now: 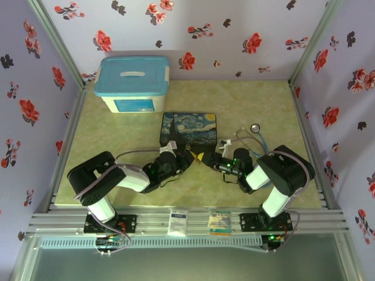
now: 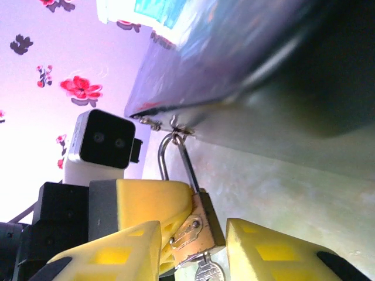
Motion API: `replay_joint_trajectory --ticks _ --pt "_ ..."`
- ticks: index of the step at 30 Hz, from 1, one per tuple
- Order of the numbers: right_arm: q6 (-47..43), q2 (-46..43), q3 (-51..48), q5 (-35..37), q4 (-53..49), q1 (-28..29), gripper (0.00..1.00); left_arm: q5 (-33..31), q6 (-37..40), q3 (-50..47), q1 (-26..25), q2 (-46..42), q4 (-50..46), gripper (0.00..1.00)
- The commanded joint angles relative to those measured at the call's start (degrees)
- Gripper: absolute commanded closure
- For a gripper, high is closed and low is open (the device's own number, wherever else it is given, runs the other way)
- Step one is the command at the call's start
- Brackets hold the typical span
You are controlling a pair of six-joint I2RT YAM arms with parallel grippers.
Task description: Unlock the padlock with the key
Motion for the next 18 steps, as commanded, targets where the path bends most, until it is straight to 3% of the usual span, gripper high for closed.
replay_joint_trajectory --ticks 1,18 --pt "2.4 -1.1 -0.1 -2.1 3.3 0.5 0.63 -1.5 0.4 0.5 -0.4 -0.1 6.3 1.0" --pt "6.8 -5.8 -2.3 -0.2 3.2 -0.3 0.66 -3.8 -2.1 1.1 -0.6 3.3 14.4 1.0"
